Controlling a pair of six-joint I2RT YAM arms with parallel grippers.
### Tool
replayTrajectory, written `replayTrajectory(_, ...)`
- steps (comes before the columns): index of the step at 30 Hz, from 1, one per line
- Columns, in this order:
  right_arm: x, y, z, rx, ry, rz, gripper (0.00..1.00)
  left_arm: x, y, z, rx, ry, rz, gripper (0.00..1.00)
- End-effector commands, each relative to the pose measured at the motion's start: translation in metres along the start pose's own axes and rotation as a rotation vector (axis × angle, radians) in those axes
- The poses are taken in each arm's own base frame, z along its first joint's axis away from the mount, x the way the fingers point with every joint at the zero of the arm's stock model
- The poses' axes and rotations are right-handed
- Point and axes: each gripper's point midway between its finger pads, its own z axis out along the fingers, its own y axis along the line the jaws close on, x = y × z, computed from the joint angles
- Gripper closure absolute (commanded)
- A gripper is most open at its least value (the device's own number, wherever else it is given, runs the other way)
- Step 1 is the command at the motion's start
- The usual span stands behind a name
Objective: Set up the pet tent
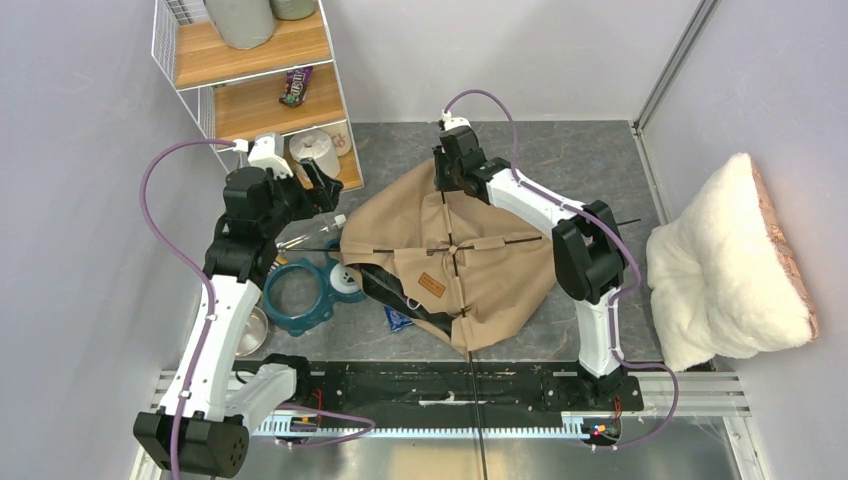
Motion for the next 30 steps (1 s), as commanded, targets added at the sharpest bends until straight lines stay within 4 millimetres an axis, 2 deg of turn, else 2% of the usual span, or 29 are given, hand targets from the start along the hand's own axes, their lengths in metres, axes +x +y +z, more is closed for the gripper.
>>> replayTrajectory(1,-0.012,-0.005,0.006,0.045,-0.026,-0.028,0.69,-0.004,-0.007,0.007,0.035,-0.011,-0.019,0.1)
replayTrajectory(6,-0.002,-0.015,0.011,0.093,-0.002,-0.037,0.75,-0.001,-0.008,0.014,0.044,0.008,-0.02,0.1)
replayTrajectory(8,0.0,-0.016,0.01,0.099,0.007,-0.039,0.95,0.001,-0.008,0.018,0.048,0.019,-0.02,0.1)
replayTrajectory(9,0.0,-0.016,0.008,0.098,0.009,-0.038,1.0,0.002,-0.008,0.019,0.054,0.024,-0.02,0.1)
replayTrajectory(14,0.001,-0.008,-0.012,0.04,0.025,-0.027,1.0,0.009,-0.016,0.036,0.113,0.056,-0.039,0.11)
replayTrajectory(17,0.009,-0.008,-0.027,0.02,0.041,-0.018,1.0,0.017,-0.025,0.051,0.145,0.082,-0.059,0.12)
replayTrajectory(24,0.055,-0.007,-0.036,-0.042,0.153,-0.001,1.0,0.057,-0.068,0.098,0.219,0.177,-0.017,0.19)
replayTrajectory(30,0.089,-0.011,-0.038,-0.053,0.242,0.033,1.0,0.082,-0.09,0.133,0.234,0.222,-0.018,0.25)
